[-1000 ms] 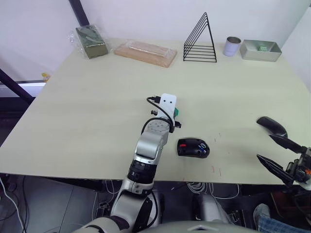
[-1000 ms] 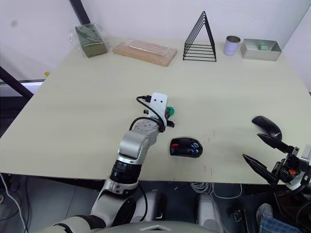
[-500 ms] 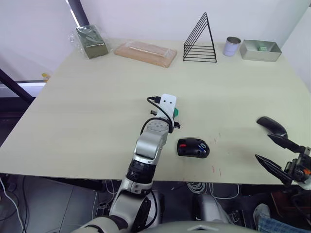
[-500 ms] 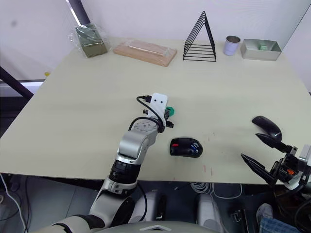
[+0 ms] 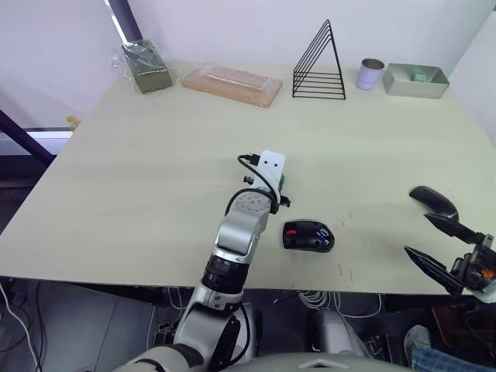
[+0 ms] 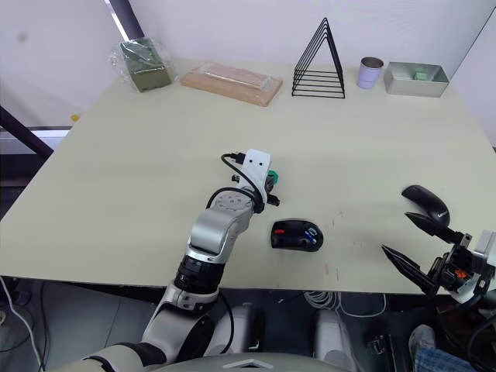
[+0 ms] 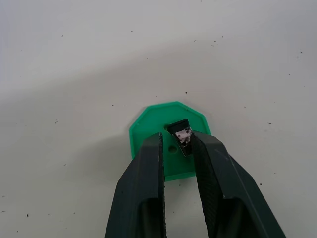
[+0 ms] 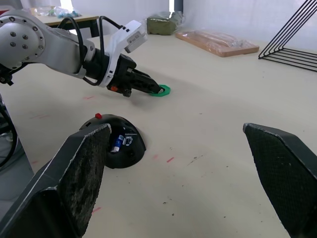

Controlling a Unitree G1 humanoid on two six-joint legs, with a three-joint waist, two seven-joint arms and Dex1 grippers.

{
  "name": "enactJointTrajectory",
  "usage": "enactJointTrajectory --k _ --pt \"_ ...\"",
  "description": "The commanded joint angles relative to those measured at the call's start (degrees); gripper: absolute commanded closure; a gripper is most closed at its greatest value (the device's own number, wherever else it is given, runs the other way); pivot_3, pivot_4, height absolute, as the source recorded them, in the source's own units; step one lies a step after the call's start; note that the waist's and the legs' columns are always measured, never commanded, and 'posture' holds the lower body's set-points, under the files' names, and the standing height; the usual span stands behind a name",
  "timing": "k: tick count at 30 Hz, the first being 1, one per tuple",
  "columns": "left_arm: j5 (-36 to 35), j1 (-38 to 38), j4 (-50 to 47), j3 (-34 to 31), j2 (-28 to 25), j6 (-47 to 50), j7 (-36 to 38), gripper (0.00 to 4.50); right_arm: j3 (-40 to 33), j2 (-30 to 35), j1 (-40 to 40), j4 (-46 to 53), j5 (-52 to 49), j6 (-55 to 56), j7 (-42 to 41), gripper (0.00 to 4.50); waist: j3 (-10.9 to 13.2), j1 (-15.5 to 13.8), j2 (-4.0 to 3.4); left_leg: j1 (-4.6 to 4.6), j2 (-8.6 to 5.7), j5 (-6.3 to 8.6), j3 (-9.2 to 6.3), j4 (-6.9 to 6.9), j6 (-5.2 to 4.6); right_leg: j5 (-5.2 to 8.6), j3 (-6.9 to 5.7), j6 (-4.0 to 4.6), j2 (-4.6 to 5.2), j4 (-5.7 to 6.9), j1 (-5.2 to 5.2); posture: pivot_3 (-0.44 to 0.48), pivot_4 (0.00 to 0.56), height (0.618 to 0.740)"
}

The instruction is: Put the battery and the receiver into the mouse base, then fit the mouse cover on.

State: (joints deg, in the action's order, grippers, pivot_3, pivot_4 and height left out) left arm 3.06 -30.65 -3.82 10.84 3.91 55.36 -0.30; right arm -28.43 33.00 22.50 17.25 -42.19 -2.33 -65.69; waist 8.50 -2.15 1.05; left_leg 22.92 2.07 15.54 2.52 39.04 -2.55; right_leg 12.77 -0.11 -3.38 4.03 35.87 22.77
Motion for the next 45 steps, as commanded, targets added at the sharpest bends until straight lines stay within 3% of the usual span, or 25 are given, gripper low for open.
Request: enactJointTrajectory --k 1,2,3,14,45 --pt "-0.81 -0.11 -2.94 -1.00 0.88 -0.28 0.27 3.53 -0.84 0.13 0.13 1.88 -1.04 -0.04 0.35 0.00 0.00 0.01 0.00 0.00 0.00 0.00 0.00 0.00 0.00 0.00 0.00 0.00 0.00 0.00 0.00 0.000 0.150 0.740" --pt "-0.72 -0.12 -3.01 -1.01 0.86 -0.17 0.26 3.53 -0.85 0.14 0.13 1.86 -1.03 -0.04 0.36 0.00 0.00 0.00 0.00 0.00 0.00 0.00 0.00 0.00 0.00 0.00 0.00 0.00 0.00 0.00 0.00 0.000 0.150 0.740" --pt "-0.78 -0.10 -3.15 -1.11 1.01 0.08 0.23 3.04 -0.85 0.13 0.14 1.85 -1.02 -0.02 0.37 0.00 0.00 0.00 0.00 0.00 0.00 0.00 0.00 0.00 0.00 0.00 0.00 0.00 0.00 0.00 0.01 0.000 0.150 0.740" --pt "0.05 -0.10 -4.85 -1.58 3.83 3.22 -2.47 3.04 -0.93 0.47 0.27 1.91 -1.10 -0.24 0.20 0.00 0.01 0.00 0.01 0.02 -0.01 0.00 0.00 0.00 0.00 0.00 0.00 0.00 0.00 -0.01 0.01 0.000 0.150 0.740" --pt "0.35 -1.68 -0.18 -3.06 4.38 1.13 -5.04 3.04 -1.62 0.40 1.51 2.35 -1.67 -0.50 -0.21 0.00 0.01 0.02 0.01 0.04 -0.01 0.00 0.00 -0.01 0.00 0.00 -0.01 0.00 0.00 -0.02 0.05 0.000 0.150 0.740"
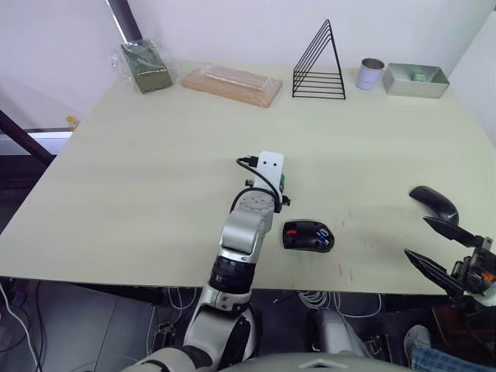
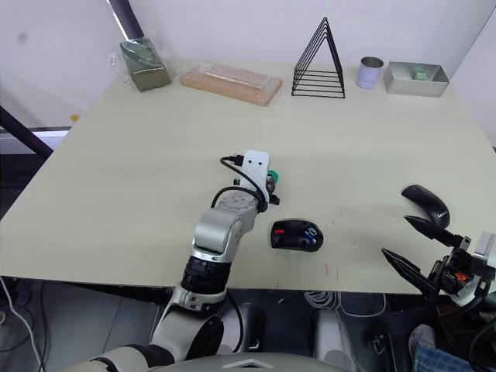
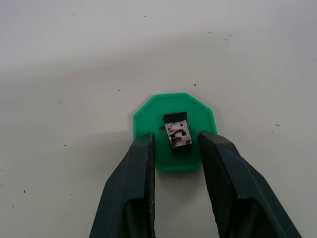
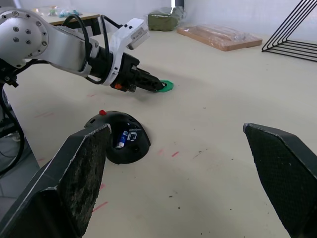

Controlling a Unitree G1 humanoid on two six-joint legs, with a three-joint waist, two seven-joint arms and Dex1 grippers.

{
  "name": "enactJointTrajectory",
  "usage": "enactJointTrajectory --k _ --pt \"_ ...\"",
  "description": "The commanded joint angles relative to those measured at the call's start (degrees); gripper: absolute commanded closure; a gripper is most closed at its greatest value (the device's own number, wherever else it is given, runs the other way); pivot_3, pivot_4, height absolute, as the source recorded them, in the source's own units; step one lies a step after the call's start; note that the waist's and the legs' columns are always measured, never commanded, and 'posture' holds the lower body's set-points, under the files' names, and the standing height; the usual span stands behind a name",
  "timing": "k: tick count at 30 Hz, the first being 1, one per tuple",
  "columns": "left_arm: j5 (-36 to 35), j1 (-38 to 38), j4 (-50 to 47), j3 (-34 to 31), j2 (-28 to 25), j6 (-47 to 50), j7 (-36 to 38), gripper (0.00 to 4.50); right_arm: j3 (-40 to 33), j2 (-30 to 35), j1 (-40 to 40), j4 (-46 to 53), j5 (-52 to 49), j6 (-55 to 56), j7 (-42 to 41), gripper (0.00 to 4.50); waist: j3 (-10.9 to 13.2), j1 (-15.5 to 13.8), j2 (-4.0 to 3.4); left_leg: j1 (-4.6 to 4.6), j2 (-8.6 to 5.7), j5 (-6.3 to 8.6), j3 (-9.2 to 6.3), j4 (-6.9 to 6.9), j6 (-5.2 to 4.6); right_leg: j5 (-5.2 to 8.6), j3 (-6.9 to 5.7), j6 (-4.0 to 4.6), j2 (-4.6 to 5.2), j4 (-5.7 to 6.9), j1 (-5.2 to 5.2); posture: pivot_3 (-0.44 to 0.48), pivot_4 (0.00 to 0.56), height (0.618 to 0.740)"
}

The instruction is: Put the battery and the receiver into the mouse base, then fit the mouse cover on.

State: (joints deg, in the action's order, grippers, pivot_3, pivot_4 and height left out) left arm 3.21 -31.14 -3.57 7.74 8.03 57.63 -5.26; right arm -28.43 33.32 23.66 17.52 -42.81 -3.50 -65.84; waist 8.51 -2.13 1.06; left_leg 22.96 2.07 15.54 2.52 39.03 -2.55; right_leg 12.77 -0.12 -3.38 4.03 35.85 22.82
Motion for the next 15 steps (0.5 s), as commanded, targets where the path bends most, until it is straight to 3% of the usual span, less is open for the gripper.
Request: enactJointTrajectory --k 1,15 --pt "0.18 -1.15 -0.44 -0.04 0.28 -1.10 -0.04 3.04 -1.61 0.05 0.40 2.13 -1.05 0.68 -0.02 0.00 0.00 0.00 0.00 0.00 0.00 0.00 0.00 0.00 0.00 0.00 0.00 0.00 0.00 0.00 0.00 0.000 0.150 0.740" --pt "0.04 -0.79 -0.56 -0.53 0.27 -0.35 0.06 3.04 -1.32 -0.23 0.43 2.07 -0.94 0.83 0.14 0.00 0.00 -0.01 0.00 0.01 0.00 0.00 0.00 0.00 0.00 0.00 0.00 0.00 0.00 -0.01 0.01 0.000 0.150 0.740"
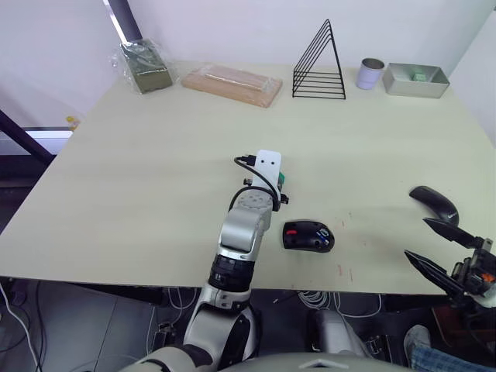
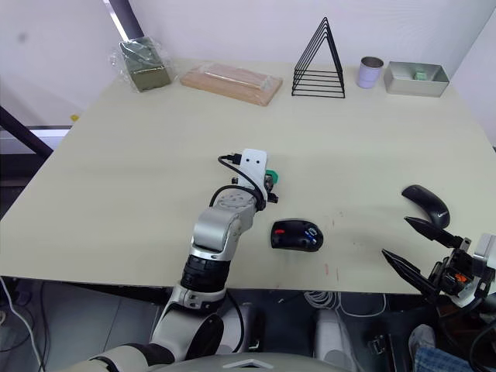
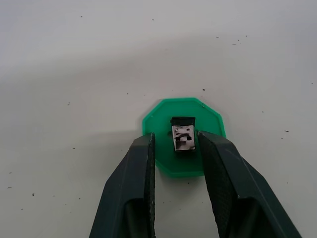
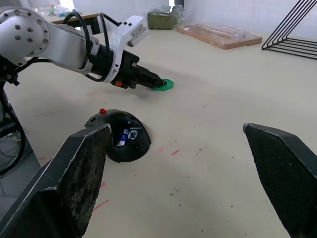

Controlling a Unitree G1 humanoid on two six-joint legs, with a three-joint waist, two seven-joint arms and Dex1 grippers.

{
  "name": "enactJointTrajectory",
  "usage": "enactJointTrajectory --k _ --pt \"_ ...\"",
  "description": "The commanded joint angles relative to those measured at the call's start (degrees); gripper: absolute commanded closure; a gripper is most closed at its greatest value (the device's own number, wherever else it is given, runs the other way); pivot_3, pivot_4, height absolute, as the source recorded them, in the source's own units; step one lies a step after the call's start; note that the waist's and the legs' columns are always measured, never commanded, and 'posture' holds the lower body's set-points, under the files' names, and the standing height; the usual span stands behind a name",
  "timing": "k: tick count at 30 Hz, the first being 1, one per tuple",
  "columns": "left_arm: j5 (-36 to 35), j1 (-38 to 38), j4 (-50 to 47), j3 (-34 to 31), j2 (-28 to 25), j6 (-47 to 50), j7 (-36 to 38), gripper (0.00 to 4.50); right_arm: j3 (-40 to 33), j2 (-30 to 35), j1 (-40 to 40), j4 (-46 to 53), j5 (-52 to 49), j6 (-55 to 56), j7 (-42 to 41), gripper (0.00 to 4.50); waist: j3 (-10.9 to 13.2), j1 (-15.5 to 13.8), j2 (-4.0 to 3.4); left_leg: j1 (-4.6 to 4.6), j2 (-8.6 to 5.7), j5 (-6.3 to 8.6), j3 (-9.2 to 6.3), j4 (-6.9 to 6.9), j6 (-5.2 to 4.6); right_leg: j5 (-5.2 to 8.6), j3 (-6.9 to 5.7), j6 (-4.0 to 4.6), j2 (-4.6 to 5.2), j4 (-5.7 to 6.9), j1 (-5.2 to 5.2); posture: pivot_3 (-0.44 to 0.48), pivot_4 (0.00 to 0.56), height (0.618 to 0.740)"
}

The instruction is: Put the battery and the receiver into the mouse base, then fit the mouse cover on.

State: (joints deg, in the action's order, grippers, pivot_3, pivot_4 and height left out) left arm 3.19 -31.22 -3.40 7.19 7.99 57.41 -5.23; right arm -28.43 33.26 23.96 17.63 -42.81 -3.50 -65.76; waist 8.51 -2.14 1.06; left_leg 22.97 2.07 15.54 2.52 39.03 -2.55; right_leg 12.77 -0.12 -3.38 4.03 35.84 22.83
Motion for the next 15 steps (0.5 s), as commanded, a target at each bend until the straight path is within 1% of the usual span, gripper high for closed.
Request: enactJointTrajectory --k 1,2,4,15 --pt "0.02 -0.67 -0.75 -0.02 0.34 -0.09 0.03 3.04 -1.31 -0.19 0.12 1.93 -0.93 0.85 0.06 0.00 0.00 0.00 0.00 0.00 0.00 0.00 0.00 0.00 0.00 0.00 0.00 0.00 0.00 0.00 0.00 0.000 0.150 0.740" --pt "0.00 -0.64 -0.80 -0.01 0.35 -0.07 0.06 3.04 -1.30 -0.21 0.13 1.90 -0.91 0.87 0.02 0.00 0.00 0.00 0.00 0.00 0.00 0.00 0.00 0.00 0.00 0.00 0.00 0.00 0.00 0.00 0.00 0.000 0.150 0.740" --pt "0.01 -0.52 -0.93 0.10 0.35 0.01 0.09 3.54 -1.28 -0.28 0.17 1.79 -0.89 0.91 -0.07 0.00 0.00 0.00 0.00 0.00 0.00 0.00 0.00 0.00 0.00 0.00 0.00 0.00 0.00 0.00 0.00 0.000 0.150 0.740" --pt "0.08 -0.25 -1.46 0.48 -0.04 0.25 0.45 3.54 -1.13 -0.39 -0.18 1.33 -0.73 1.00 -0.31 0.00 0.00 0.00 0.00 0.00 0.00 0.00 0.00 0.00 0.00 0.00 0.00 0.00 0.00 0.00 0.00 0.000 0.150 0.740"
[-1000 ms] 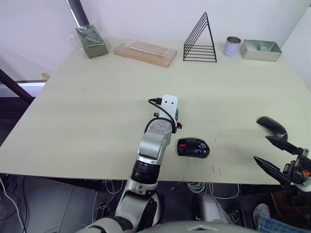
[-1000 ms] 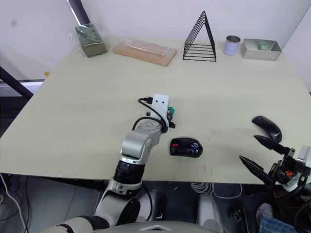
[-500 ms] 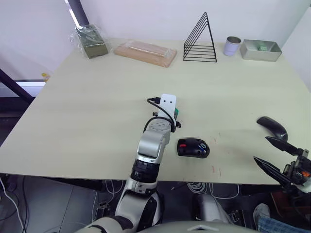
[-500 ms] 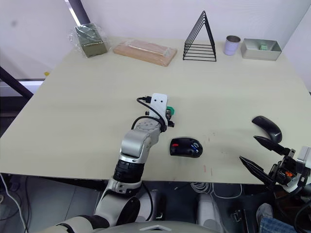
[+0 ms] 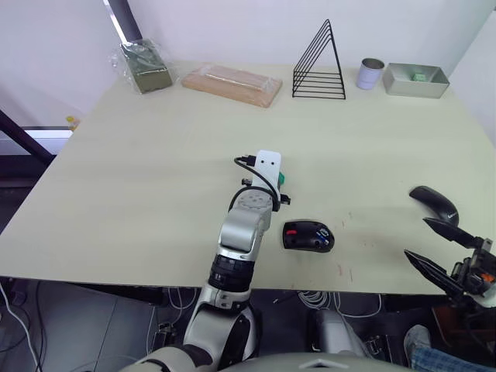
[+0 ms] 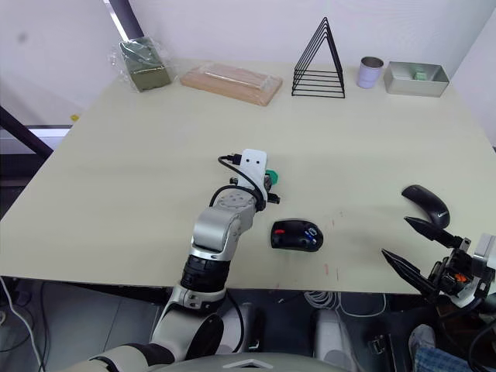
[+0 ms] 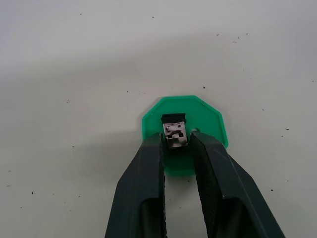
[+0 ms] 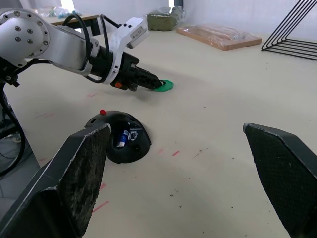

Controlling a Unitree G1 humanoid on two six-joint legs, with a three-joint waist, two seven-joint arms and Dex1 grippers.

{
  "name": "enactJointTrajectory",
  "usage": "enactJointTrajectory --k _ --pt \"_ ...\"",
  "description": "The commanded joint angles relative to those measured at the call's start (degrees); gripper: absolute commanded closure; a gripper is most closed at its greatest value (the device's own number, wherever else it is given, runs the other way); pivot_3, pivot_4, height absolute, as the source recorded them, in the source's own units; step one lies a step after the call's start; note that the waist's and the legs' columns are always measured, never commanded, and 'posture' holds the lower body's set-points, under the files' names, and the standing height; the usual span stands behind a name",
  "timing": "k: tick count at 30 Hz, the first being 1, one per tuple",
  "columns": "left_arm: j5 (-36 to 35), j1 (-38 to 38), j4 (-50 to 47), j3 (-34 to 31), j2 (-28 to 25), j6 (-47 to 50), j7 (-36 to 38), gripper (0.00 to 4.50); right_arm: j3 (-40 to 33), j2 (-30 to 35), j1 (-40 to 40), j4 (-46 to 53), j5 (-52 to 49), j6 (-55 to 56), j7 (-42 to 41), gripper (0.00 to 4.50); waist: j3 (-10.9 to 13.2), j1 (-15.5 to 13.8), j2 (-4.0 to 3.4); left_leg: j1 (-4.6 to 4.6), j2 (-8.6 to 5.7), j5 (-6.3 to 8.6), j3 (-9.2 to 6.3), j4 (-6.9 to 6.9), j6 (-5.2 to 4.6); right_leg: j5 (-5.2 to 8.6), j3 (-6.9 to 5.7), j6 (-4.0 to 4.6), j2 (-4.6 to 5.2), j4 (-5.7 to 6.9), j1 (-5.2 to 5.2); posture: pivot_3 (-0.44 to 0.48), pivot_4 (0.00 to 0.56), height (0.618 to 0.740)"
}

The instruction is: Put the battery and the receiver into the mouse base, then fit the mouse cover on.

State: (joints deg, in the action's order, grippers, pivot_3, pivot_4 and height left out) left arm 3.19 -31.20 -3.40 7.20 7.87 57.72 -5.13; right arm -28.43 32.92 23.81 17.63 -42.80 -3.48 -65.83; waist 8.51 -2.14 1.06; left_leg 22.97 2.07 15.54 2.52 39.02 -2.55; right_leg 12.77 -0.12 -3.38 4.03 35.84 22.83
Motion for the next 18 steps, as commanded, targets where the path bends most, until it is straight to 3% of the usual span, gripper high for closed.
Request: enactJointTrajectory --k 1,4,6,15,18 --pt "-0.01 -0.25 -1.47 0.40 0.08 -0.12 0.42 3.54 -1.12 -0.08 -0.06 1.30 -0.73 1.01 -0.25 0.00 0.00 0.00 0.00 0.00 0.00 0.00 0.00 0.00 0.00 0.00 0.00 0.00 0.00 0.00 0.00 0.000 0.150 0.740" --pt "0.00 -0.25 -1.51 0.29 0.05 -0.19 0.38 3.81 -1.16 -0.09 -0.07 1.24 -0.75 0.99 -0.31 0.00 0.00 0.00 0.00 0.00 0.00 0.00 0.00 0.00 0.00 0.00 0.00 0.00 0.00 0.00 0.00 0.000 0.150 0.740" --pt "0.07 -0.27 -1.50 0.29 0.08 -0.18 0.32 4.30 -1.17 -0.12 -0.05 1.22 -0.70 1.01 -0.33 0.00 0.00 0.00 0.00 0.00 0.00 0.00 0.00 0.00 0.00 0.00 0.00 0.00 0.00 0.00 0.00 0.000 0.150 0.740" --pt "0.14 0.04 -2.15 0.69 -0.27 -0.08 0.70 4.30 -1.06 -0.19 -0.10 1.20 -0.61 1.01 -0.30 0.00 0.00 0.00 0.00 0.00 0.00 0.00 0.00 0.00 0.00 0.00 0.00 0.00 0.00 0.00 0.00 0.000 0.150 0.740" --pt "-1.72 1.14 -5.32 0.96 -1.51 -0.44 3.88 4.30 -0.92 -0.16 -0.28 2.21 -0.78 0.53 0.47 0.00 0.00 0.02 0.00 0.00 0.00 0.00 0.00 0.00 0.00 0.00 0.00 0.00 0.00 0.00 0.00 0.000 0.150 0.740"
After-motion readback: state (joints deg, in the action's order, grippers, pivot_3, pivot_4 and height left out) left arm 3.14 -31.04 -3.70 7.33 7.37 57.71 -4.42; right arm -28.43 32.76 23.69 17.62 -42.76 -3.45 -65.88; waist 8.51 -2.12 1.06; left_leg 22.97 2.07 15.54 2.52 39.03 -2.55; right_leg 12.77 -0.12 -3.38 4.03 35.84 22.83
